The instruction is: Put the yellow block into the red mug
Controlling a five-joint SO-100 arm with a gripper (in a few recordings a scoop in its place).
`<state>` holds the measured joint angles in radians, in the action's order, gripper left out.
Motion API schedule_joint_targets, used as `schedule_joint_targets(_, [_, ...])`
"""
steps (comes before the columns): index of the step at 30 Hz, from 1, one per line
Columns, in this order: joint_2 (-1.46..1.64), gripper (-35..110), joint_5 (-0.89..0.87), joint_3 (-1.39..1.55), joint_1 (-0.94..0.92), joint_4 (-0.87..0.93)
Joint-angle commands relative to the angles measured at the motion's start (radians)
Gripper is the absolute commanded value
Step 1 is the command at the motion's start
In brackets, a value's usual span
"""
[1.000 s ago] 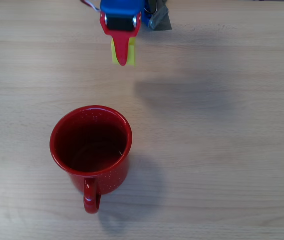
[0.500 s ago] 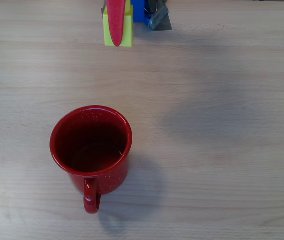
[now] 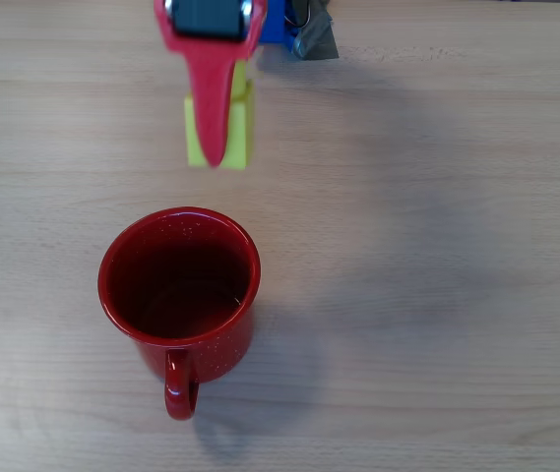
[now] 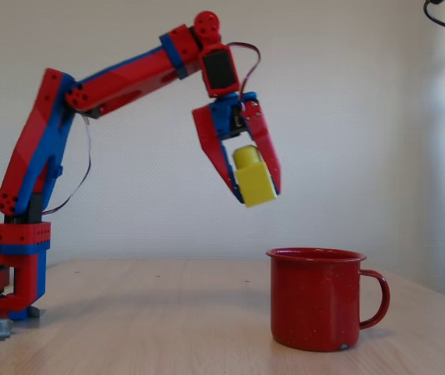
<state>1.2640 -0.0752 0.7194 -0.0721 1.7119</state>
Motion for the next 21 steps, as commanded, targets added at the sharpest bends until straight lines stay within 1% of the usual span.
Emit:
schedule_joint_targets(1, [-0.017, 0, -0.032, -0.156, -0.032, -0.006])
schedule_joint_targets(10, [-0.206, 0, -0.038, -0.333, -0.078, -0.037])
schedule_joint_targets(21, [-0.287, 0, -0.038, -0.318, -0.094, -0.141])
